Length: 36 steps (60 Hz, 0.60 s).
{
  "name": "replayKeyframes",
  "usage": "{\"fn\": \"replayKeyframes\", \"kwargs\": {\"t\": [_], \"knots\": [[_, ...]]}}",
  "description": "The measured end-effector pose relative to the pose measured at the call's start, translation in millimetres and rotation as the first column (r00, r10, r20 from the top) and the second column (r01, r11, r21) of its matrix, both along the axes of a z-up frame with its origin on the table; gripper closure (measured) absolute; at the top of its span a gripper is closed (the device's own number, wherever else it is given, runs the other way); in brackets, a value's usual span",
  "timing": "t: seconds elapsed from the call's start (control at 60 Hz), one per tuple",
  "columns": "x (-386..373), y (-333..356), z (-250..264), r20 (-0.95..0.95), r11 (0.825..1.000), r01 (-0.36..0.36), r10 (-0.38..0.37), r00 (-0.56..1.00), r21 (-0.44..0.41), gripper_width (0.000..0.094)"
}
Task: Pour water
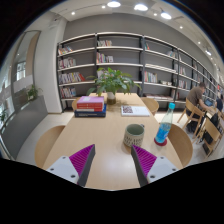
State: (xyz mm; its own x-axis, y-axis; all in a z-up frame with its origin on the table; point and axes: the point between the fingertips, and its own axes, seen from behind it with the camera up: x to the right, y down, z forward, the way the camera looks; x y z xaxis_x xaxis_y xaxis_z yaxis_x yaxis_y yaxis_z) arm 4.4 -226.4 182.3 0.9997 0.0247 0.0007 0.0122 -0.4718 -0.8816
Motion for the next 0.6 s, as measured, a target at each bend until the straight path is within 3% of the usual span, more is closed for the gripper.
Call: {"fn": "replayKeyframes", "kwargs": {"t": [0.25, 0.6], "knots": [[-40, -13, 67, -0.04, 0.994, -0.017, 0.021, 0.999, 0.105, 0.0214], [-52, -38, 92, -0.027, 0.993, -0.039, 0.042, 0.999, 0.113, 0.0218]]}}
